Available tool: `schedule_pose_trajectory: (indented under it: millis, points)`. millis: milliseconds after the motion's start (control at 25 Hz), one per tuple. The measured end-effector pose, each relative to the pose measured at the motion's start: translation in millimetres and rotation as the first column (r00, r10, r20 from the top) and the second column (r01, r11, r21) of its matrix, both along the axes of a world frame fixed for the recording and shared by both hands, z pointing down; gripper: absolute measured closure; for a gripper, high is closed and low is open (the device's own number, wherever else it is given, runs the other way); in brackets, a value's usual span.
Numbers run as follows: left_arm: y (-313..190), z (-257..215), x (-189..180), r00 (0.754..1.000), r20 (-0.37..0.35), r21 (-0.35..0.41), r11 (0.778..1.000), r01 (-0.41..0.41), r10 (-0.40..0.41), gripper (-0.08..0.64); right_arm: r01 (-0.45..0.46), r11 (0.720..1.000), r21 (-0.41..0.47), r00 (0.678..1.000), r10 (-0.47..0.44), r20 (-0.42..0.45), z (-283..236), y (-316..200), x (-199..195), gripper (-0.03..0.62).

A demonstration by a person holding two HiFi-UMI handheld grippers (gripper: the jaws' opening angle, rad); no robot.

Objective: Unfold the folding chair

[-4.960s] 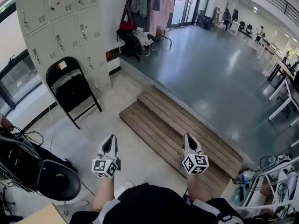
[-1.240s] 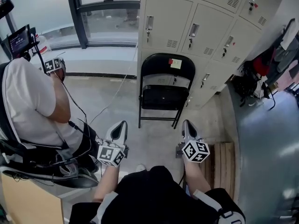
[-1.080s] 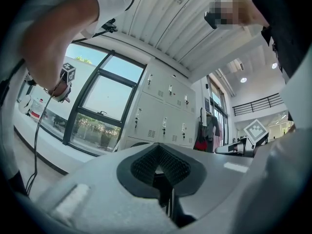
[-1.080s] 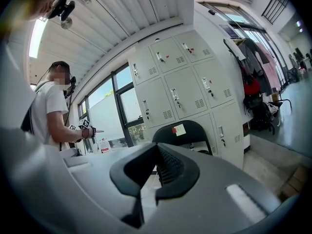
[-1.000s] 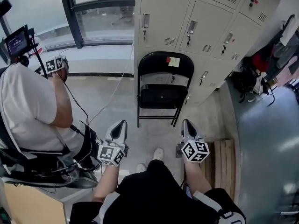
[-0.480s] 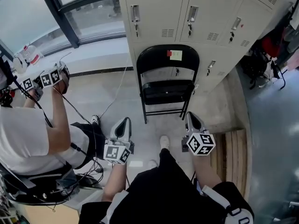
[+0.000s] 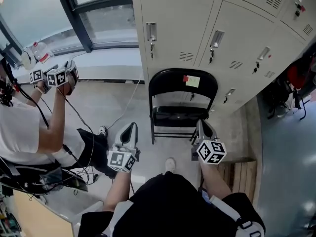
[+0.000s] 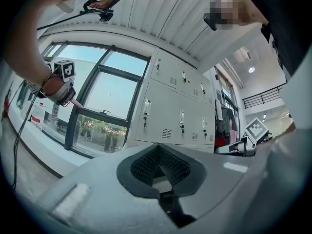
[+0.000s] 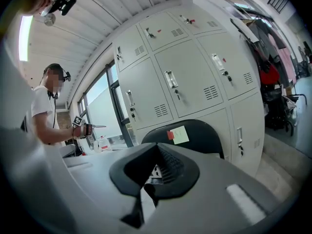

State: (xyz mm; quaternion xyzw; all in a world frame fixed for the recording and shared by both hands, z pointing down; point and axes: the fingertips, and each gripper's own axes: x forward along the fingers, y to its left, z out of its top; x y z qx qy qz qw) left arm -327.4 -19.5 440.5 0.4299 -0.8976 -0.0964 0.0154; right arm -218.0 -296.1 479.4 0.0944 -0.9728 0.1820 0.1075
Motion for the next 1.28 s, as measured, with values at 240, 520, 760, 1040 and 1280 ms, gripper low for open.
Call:
schedule_pose_trajectory:
  millis: [240,520,760,1040,1280]
  points:
    - [-22,-4,-28,1.000,0.012,-0.005,1.000,0.021,-0.020,0.558,0.050,0.999,-0.013,0.999,-0.050,0.021,-3,-12,-43,0.588]
    - [-49,-5,-48,0.998,0.010,0.001,0.998,0.059,-0.059,0.560,0.055,0.998,-0.016,0.998,-0.055,-0.003,-2,-48,-63,0.588]
    - [-71,6,-58,1.000,-0.018,-0.011,1.000,0.015,-0.015,0.558,-0.005,0.999,-0.051,1.000,0.003,-0.027,12,-69,-60,0.588]
    - [-92,20,-94,0.997,-0.038,-0.048,0.996,-0.075,0.074,0.558,-0.073,0.994,-0.081,0.996,0.068,-0.065,26,-73,-71,0.588]
    - [-114,19,-122,0.985,-0.040,-0.046,0.985,-0.168,0.166,0.558,-0.148,0.985,-0.092,0.988,0.142,-0.066,25,-78,-82,0.588]
